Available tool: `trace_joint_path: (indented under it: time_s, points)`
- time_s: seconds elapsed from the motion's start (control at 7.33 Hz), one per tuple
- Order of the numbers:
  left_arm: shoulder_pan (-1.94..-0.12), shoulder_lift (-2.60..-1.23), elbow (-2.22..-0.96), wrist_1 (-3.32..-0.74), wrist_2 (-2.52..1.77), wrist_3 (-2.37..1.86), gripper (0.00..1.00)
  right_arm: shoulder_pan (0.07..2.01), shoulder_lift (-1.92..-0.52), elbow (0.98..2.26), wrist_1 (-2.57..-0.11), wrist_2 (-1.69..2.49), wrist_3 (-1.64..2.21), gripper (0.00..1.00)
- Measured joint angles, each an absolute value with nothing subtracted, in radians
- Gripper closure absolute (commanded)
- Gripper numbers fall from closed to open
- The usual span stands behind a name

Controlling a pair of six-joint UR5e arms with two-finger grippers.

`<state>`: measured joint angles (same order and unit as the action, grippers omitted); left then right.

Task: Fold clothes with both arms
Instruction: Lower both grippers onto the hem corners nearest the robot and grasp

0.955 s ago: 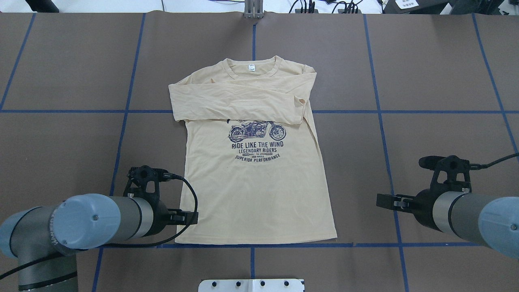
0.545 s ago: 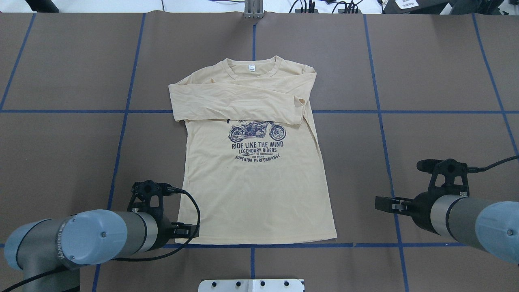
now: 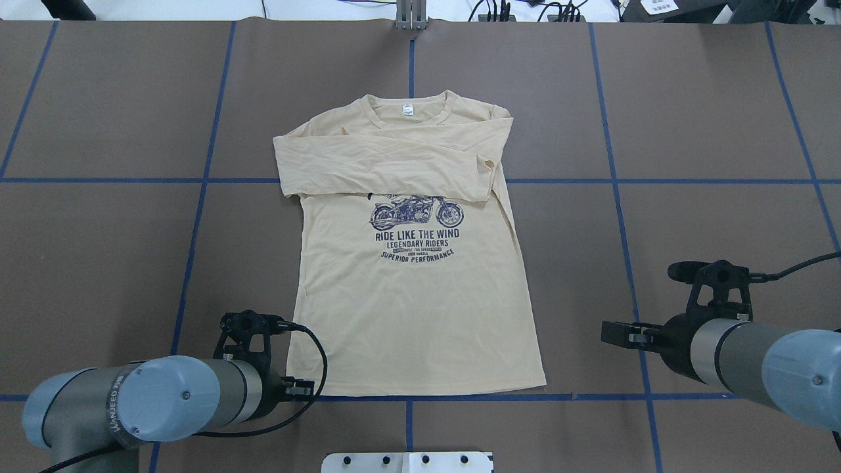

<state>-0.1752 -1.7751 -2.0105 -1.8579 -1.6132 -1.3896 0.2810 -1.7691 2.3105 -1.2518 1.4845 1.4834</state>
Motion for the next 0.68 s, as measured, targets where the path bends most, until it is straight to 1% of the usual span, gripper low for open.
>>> trace_joint_path:
  time_s: [0.14, 0.55, 0.68]
  points:
    - [-0.175, -1.777, -2.004, -1.858, -1.614, -1.388, 0.47, 0.279, -1.769, 2.310, -1.252, 1.484, 1.483, 0.00]
    - [-0.175, -1.780, -1.988, -1.858, -1.614, -1.387, 0.59, 0.277, -1.769, 2.310, -1.252, 1.483, 1.483, 0.00]
    - [-0.175, -1.780, -1.983, -1.858, -1.614, -1.388, 0.61, 0.276, -1.769, 2.310, -1.252, 1.483, 1.483, 0.00]
